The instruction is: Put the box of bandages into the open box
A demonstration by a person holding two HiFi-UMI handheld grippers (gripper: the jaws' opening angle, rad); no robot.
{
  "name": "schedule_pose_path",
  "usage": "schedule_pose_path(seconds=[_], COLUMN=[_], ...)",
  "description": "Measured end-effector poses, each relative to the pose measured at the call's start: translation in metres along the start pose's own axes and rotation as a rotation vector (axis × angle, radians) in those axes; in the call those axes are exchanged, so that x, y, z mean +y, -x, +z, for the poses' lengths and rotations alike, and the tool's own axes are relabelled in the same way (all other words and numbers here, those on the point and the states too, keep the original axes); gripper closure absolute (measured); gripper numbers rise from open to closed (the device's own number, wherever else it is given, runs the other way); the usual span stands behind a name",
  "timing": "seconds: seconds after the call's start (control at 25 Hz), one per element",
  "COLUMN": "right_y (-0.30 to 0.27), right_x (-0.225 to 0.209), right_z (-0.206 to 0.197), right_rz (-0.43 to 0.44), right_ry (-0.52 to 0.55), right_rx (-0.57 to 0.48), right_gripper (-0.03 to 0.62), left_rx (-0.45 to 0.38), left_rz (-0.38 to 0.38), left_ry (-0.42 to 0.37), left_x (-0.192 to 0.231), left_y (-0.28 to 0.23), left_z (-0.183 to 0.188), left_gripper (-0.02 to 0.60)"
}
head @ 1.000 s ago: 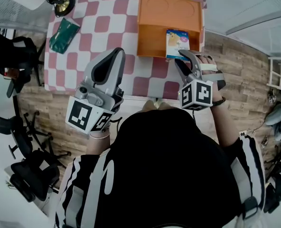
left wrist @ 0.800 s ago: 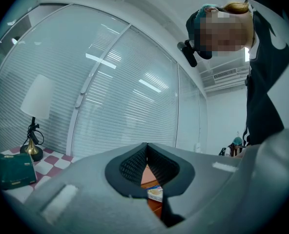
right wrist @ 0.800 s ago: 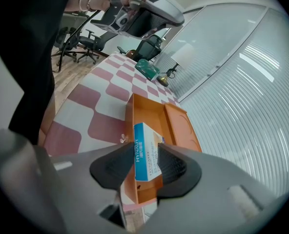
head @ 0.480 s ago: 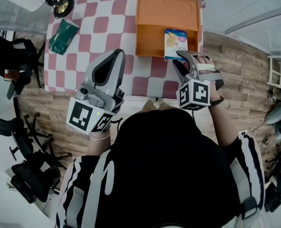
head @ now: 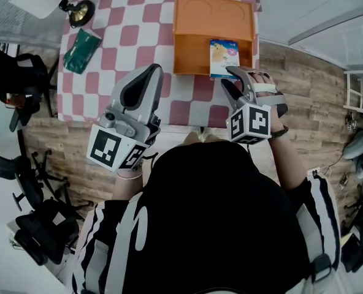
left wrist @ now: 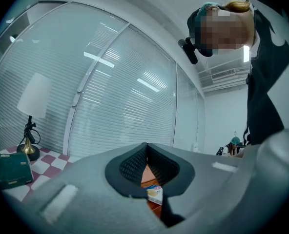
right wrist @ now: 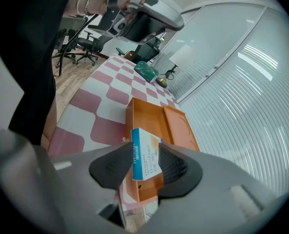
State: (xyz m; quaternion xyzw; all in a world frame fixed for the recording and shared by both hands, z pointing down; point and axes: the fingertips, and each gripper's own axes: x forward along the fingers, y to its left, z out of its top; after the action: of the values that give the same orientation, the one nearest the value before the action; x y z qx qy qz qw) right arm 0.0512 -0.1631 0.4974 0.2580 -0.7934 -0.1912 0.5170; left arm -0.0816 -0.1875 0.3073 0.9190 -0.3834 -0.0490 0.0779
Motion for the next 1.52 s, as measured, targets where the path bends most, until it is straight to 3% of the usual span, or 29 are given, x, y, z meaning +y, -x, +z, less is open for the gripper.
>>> schedule_pose_path(seconds=[0.48, 0.8, 1.04, 1.52], right_y=[0.028, 0.056, 0.079, 0.111], right_x=[-0.047, -0.092, -0.124, -0.155], right_z=[0.019, 0.03, 0.041, 0.045], right_rz=[-0.103, -0.206, -0.281, -0.351], right_ry=[-0.17, -0.382, -0.484, -0.691], right_rx=[-0.085, -0.253, -0.366, -0.52], right_gripper=[0.441, 0.441, 0.445, 0.479], left_rx=[-0.011, -0.024, -0.04, -0.066], left_rz=[-0.046, -0.075, -0.094, -0.101], left_ry=[-0.017, -0.036, -0.045, -0.057], left_x=[-0.006, -0.009, -0.012, -0.012], left_y=[-0.018, -0.031, -0.04, -0.048], left_z=[0.009, 0.02, 0.028, 0.036], left_gripper=[0.58, 0.58, 0.58, 0.58])
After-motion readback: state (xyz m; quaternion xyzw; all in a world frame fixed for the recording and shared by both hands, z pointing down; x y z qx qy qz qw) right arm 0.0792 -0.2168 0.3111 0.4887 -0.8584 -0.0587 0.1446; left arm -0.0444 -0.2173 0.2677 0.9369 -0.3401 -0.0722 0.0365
